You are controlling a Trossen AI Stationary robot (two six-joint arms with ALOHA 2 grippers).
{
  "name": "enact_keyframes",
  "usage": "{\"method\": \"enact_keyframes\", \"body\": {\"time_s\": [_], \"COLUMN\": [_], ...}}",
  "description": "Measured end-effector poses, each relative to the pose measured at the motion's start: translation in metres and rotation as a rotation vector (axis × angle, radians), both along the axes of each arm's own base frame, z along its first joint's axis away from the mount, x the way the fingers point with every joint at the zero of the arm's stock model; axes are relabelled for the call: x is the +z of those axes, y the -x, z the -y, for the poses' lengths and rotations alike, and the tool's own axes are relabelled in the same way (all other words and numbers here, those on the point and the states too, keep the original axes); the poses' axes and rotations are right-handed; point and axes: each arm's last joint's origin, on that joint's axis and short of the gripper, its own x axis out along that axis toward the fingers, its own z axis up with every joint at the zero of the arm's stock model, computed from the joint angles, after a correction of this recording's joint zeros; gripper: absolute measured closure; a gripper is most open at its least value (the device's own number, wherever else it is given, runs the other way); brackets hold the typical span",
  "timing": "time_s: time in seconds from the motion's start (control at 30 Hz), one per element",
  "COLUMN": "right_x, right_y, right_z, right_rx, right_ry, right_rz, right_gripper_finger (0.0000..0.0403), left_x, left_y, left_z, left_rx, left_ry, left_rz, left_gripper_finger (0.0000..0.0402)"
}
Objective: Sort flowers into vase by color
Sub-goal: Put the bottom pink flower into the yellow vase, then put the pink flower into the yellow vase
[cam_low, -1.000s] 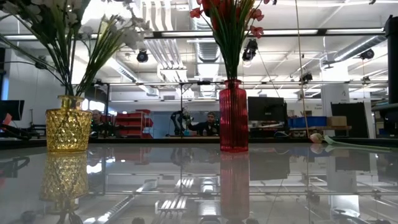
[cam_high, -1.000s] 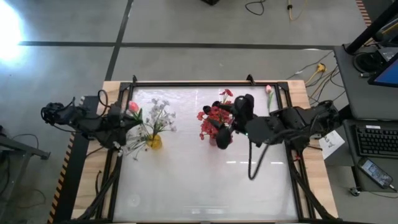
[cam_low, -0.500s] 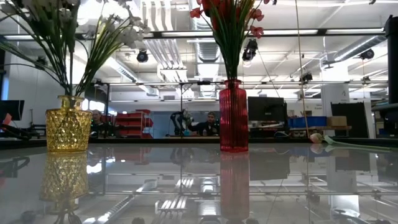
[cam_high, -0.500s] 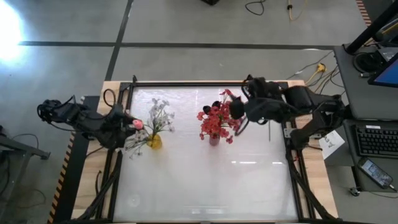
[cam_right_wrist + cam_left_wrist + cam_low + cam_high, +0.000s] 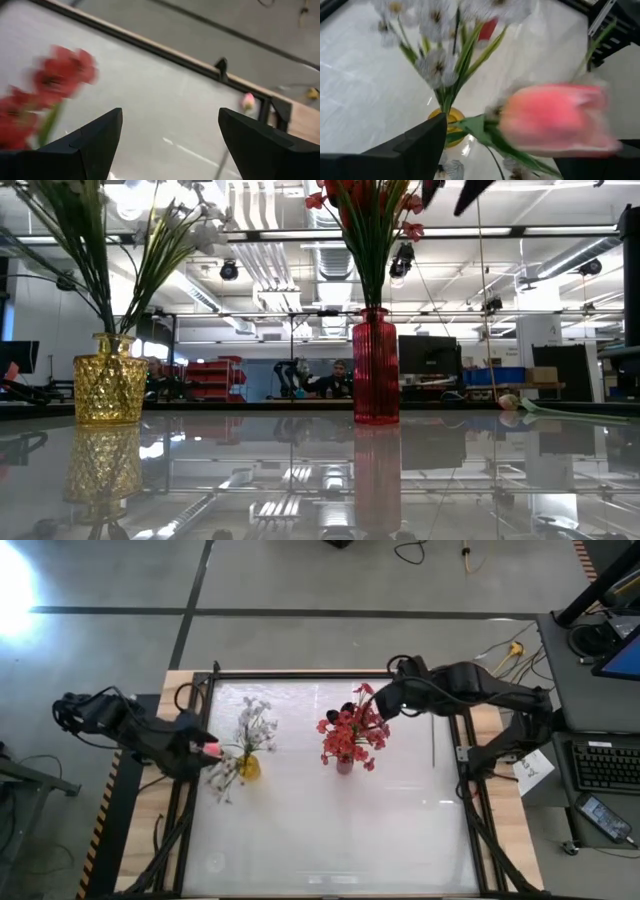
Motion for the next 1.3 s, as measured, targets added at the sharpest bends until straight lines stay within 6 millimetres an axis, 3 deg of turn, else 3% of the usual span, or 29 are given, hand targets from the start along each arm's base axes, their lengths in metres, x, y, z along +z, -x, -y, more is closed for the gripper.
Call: {"method": "enact_keyframes", "body": {"time_s": [0.4,0.77,1.03,1.3], "right_x": [-0.051,-0.114,-0.174,-0.24], "right_y": [0.025,0.051,0.071,0.09], "right_z": [0.045,0.092,0.141,0.173], "right_rx": [-0.142,-0.268,-0.453,-0.617], "right_ry": [-0.135,-0.273,-0.365,-0.429], "right_rz": [-0.195,-0.268,-0.379,-0.34], "right_gripper_finger": [0.008,0.008,0.0088,0.0151], "left_x": [0.043,0.08,0.087,0.081], "left_y": [-0.007,-0.013,-0.028,-0.049], "left_z": [0.004,-0.008,-0.004,0.004], "left_rx": [-0.031,0.368,0.465,0.456], "left_ry": [0.007,-0.257,-0.263,-0.289], "left_rz": [0.027,0.287,0.387,0.338], "left_gripper_finger": [0.0076,0.0074,0.0074,0.0074]}}
